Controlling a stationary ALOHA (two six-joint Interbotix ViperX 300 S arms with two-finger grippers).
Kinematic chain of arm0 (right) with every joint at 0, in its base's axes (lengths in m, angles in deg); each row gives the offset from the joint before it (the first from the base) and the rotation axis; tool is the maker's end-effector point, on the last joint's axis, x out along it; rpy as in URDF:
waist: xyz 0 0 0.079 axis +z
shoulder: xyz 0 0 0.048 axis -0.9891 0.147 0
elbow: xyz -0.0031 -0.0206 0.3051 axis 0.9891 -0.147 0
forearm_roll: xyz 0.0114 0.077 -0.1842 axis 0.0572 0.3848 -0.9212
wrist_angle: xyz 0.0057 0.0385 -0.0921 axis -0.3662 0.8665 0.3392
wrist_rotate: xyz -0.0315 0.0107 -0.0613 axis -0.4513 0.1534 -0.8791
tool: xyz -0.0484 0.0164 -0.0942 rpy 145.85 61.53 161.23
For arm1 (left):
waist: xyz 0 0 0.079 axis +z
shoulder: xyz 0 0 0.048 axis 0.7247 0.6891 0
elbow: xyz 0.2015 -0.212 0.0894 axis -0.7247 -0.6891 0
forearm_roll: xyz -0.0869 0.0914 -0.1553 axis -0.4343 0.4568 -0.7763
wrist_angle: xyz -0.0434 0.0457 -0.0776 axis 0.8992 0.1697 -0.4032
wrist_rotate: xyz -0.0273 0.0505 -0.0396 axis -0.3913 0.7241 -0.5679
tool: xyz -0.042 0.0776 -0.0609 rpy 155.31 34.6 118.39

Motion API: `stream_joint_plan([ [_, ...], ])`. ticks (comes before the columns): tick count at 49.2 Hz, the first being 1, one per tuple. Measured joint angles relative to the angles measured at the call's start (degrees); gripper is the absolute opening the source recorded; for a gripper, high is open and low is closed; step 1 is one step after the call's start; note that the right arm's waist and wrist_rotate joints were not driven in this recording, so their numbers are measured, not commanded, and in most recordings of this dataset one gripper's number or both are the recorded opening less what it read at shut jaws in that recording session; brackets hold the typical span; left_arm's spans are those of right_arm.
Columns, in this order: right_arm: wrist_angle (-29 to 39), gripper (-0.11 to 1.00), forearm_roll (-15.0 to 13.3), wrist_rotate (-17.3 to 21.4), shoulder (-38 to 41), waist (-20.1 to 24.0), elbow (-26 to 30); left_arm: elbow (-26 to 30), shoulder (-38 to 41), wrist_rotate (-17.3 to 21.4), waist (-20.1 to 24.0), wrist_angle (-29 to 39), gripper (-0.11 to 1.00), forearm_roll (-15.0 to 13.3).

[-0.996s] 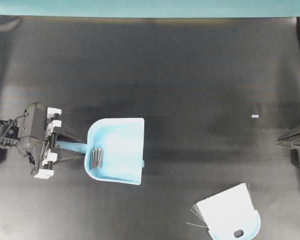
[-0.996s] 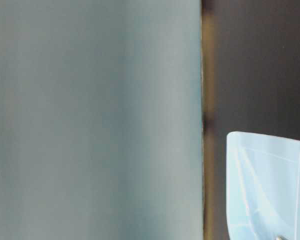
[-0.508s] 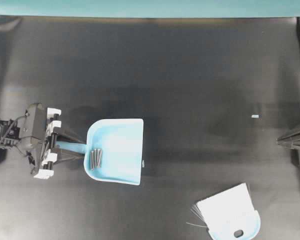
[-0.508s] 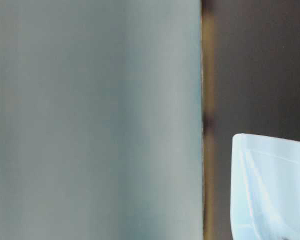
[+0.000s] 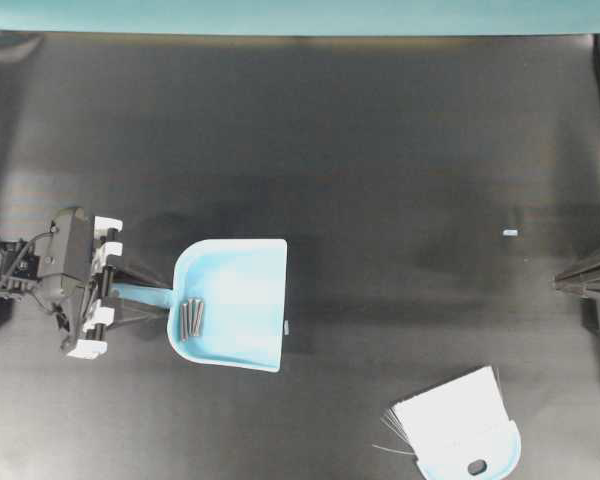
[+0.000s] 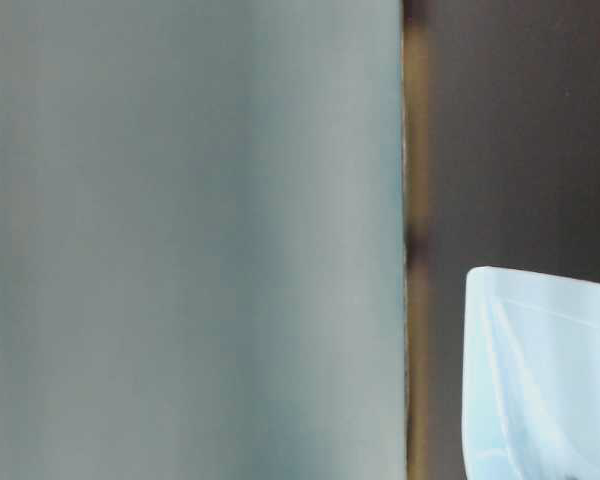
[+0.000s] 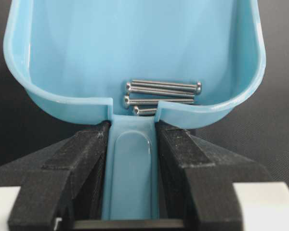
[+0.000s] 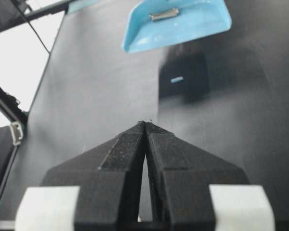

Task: Hold the dustpan with the left arm, while a human hand uses a hand brush to gather screws into the dustpan.

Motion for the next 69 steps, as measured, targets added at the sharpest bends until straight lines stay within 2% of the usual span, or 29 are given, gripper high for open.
stream_joint_plan([
  [16, 0.09, 0.00, 0.00, 0.00, 0.00, 0.00, 0.00, 0.62, 0.00, 0.09, 0.09, 3.69, 0.31, 0.00],
  [69, 0.00, 0.00, 0.00, 0.00, 0.00, 0.00, 0.00, 0.88, -0.09, 0.53, 0.09, 4.22, 0.31, 0.00],
])
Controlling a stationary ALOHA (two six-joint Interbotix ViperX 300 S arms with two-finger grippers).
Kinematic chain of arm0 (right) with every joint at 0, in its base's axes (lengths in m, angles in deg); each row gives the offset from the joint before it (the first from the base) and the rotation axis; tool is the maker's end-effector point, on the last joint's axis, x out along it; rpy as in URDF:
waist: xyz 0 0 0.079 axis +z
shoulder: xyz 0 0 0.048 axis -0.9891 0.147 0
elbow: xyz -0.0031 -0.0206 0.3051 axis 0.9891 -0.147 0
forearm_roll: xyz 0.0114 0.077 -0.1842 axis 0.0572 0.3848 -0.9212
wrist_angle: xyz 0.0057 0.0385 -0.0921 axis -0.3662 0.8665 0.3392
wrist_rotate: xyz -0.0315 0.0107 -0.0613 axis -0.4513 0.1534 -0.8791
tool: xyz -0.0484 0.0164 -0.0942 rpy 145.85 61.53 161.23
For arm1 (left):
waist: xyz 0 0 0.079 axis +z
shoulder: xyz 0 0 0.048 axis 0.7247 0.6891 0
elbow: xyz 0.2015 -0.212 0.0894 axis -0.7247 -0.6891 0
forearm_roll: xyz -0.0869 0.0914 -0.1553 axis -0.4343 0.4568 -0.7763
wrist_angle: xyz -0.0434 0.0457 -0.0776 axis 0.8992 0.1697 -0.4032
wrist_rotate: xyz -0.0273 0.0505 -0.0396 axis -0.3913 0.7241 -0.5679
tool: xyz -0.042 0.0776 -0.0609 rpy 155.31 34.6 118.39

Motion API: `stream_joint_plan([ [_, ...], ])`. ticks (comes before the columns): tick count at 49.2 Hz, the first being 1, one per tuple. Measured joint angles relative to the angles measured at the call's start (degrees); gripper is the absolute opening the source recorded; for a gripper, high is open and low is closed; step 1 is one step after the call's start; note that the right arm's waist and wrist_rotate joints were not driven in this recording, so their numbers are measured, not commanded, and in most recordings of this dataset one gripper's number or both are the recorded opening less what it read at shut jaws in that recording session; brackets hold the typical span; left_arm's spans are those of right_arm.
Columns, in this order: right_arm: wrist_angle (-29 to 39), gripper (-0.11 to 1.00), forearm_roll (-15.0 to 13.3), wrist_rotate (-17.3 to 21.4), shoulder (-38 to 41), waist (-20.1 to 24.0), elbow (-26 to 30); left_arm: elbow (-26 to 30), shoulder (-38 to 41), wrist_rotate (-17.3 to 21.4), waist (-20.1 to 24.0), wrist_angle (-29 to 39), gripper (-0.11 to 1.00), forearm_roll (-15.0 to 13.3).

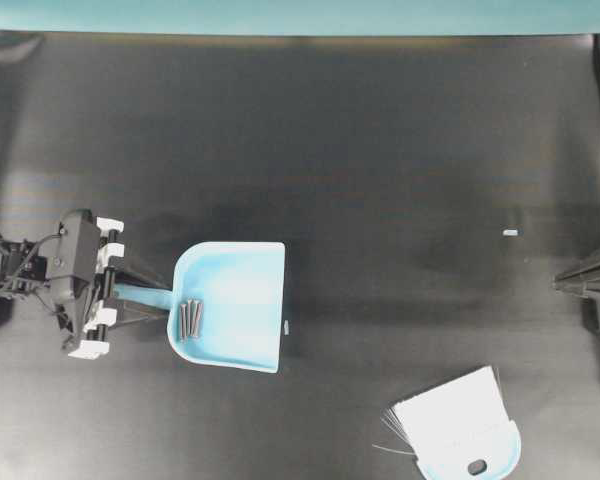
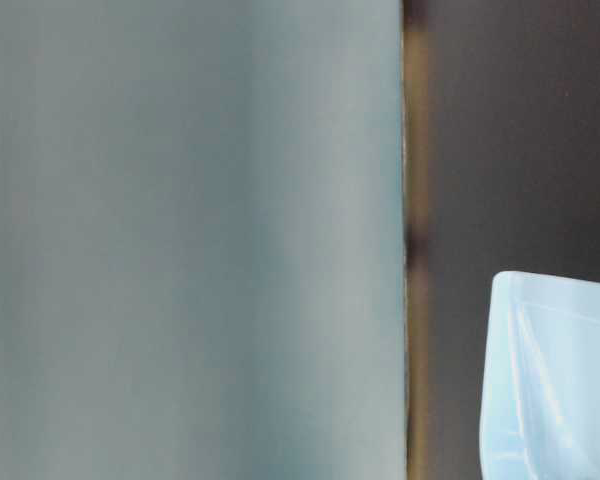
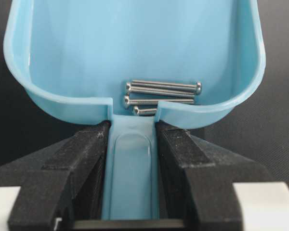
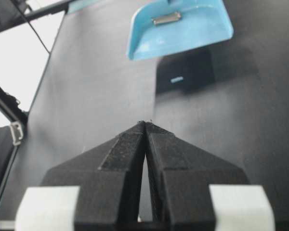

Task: Hold the dustpan with the left arm, while a human hand uses a hand brush to gather screws into the dustpan.

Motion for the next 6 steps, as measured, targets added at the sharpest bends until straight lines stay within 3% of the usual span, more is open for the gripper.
stream_joint_plan([
  [6, 0.00, 0.00, 0.00, 0.00, -0.09, 0.00, 0.00, 0.00, 0.00, 0.00, 0.00, 0.79, 0.31, 0.00],
])
